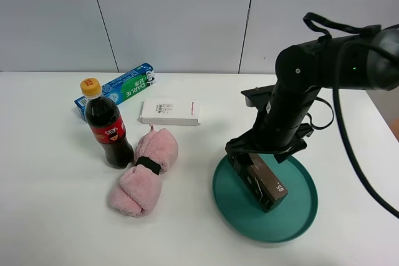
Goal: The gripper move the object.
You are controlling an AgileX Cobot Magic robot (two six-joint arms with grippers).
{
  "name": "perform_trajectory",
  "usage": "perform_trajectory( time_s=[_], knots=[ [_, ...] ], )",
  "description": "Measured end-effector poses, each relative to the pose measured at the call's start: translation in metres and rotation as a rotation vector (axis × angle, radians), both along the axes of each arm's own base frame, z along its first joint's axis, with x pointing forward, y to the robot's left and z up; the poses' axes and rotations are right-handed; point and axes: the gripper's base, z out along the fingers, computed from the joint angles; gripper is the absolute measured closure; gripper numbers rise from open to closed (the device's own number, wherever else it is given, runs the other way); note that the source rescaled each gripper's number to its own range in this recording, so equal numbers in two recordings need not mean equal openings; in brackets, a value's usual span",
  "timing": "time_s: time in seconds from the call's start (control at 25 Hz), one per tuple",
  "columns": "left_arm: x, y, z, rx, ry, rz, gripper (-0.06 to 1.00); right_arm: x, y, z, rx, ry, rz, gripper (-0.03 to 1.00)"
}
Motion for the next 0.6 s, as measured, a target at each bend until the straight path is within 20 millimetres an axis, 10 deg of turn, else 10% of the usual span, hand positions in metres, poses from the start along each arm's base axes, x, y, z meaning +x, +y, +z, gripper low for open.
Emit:
perform_trajectory(
  time_s=[0.6],
  knots=[
    [0.000,0.000,0.000,0.001,0.000,0.000,-0.06,-0.016,-0.028,0.059,-0.059,-0.177,-0.012,0.08]
  ],
)
